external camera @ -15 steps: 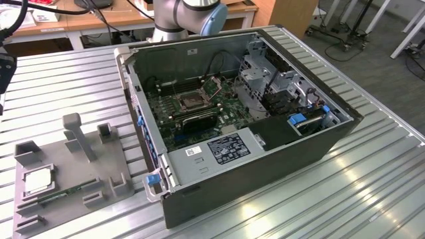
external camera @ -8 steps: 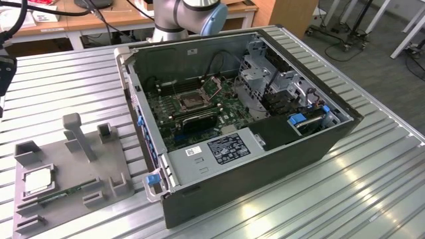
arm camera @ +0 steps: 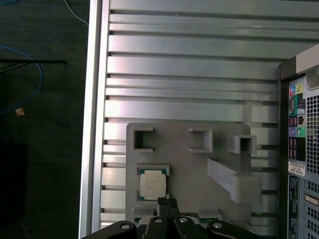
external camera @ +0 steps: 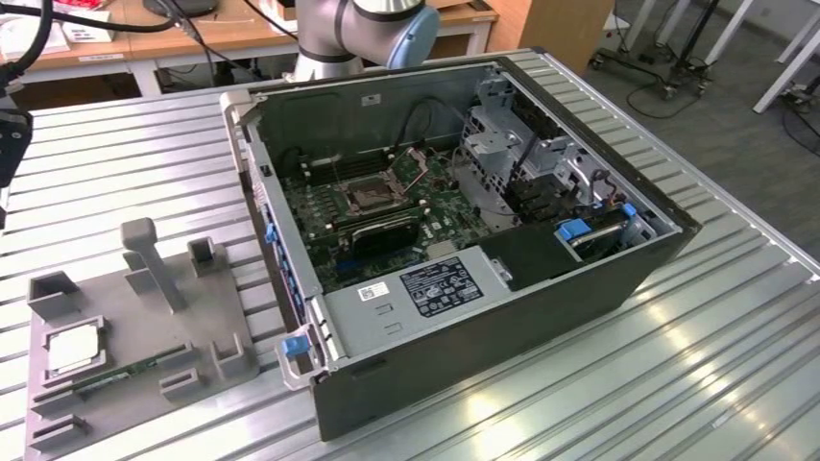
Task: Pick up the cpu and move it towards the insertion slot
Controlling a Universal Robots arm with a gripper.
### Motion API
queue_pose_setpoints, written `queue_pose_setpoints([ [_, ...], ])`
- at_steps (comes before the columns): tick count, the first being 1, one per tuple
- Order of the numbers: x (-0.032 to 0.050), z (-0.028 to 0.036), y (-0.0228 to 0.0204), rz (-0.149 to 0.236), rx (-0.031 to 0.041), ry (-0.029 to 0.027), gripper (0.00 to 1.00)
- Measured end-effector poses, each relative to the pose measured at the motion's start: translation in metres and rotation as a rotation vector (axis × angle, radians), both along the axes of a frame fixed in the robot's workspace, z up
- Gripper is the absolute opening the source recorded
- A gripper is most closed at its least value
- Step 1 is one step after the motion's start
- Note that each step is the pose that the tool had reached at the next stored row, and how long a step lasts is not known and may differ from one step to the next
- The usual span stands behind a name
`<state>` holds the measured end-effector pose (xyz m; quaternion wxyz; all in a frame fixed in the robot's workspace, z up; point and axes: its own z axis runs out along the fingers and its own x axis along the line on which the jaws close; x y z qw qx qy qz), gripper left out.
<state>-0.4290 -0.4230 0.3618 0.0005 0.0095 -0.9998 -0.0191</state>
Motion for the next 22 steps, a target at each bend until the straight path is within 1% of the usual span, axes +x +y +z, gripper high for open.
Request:
queue_pose_setpoints([
  [22,0.0,-0.011,0.0,0.0,-0.0011,-0.0001,0.11],
])
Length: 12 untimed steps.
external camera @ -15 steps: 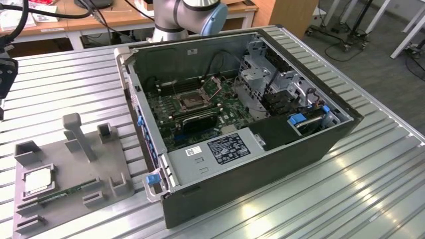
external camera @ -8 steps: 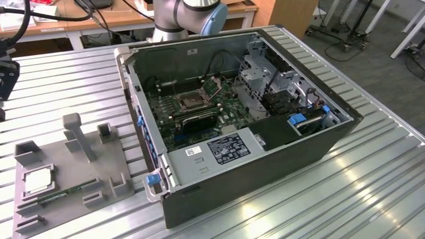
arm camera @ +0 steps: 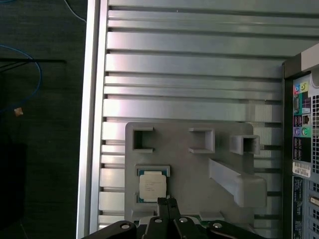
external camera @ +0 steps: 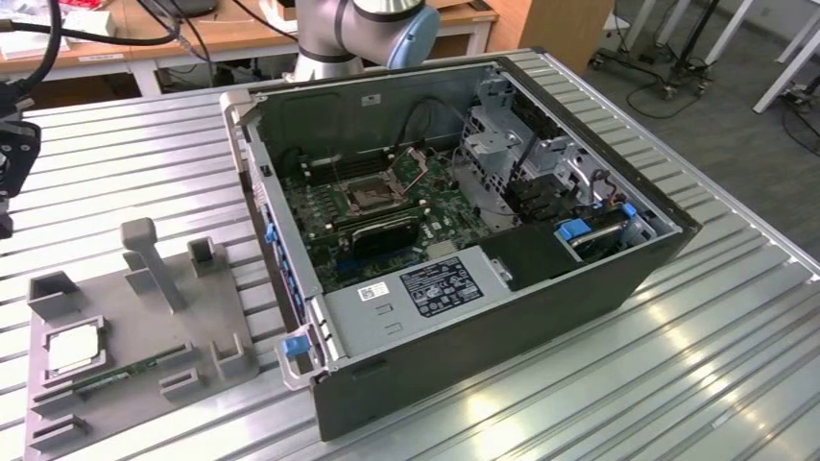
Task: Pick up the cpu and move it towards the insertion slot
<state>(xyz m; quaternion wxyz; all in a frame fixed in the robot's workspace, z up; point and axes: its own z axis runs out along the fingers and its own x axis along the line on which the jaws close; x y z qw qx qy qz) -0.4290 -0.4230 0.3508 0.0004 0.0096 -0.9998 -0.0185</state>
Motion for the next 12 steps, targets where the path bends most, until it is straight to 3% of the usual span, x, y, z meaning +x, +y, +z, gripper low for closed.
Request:
queue_pose_setpoints([
  [12,0.0,-0.0033,0.0,0.0,-0.0005,-0.0001,0.11],
])
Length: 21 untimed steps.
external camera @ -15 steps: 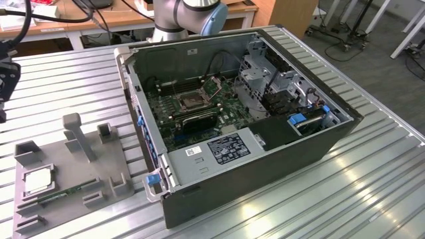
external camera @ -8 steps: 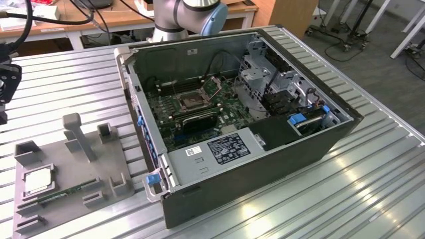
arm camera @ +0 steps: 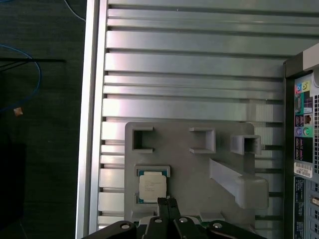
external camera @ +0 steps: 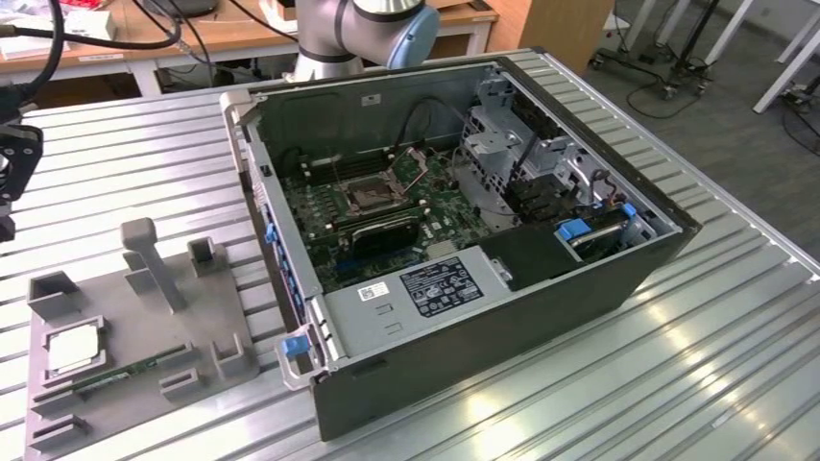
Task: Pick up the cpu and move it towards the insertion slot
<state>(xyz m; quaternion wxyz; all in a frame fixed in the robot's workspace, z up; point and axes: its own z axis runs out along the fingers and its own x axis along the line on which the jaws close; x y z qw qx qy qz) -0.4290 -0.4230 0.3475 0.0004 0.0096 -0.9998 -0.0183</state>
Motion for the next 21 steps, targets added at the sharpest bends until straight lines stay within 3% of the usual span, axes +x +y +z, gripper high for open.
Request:
queue_pose_setpoints([
  [13,0.0,-0.0071,0.0,0.0,-0.0001,0.0001,0.11],
  [21,0.0001,-0.0081,0.0,0.0,0.0001,-0.0001,0.11],
])
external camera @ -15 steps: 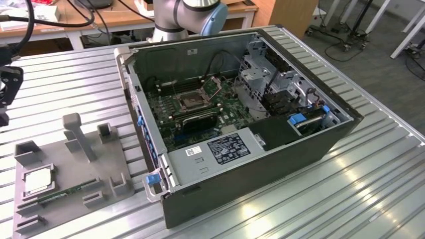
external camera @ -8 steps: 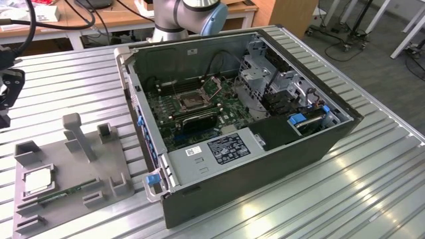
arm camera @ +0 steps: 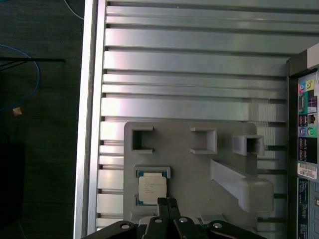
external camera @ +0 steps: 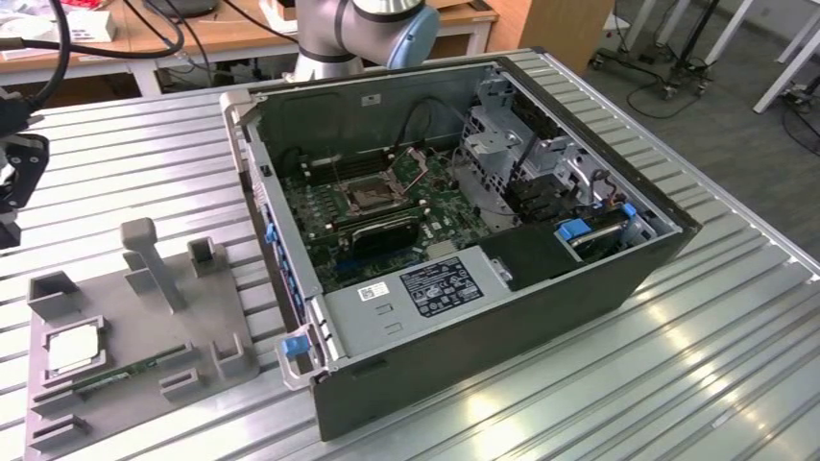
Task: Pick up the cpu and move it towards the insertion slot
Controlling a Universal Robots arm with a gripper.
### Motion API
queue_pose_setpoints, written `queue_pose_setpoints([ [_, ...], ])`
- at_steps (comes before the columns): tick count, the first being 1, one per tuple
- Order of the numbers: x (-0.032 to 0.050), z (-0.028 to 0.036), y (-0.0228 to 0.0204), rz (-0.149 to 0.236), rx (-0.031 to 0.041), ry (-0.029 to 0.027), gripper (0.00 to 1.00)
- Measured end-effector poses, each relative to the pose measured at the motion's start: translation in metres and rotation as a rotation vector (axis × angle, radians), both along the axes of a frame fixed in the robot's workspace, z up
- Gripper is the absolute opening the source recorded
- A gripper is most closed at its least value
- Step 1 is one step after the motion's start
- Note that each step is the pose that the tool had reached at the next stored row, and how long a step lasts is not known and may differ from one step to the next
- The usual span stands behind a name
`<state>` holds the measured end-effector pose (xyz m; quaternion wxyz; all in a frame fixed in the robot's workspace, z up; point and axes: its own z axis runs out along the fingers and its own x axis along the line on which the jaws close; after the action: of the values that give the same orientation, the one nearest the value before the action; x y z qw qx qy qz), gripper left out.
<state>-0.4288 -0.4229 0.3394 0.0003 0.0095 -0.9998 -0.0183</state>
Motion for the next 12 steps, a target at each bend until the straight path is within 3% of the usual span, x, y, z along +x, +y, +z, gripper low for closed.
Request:
queue_pose_setpoints([
  [6,0.0003,-0.001,0.0,0.0,-0.0002,0.0003,0.11],
  [12,0.0001,-0.0083,-0.0001,0.0,-0.0002,0.0003,0.11],
])
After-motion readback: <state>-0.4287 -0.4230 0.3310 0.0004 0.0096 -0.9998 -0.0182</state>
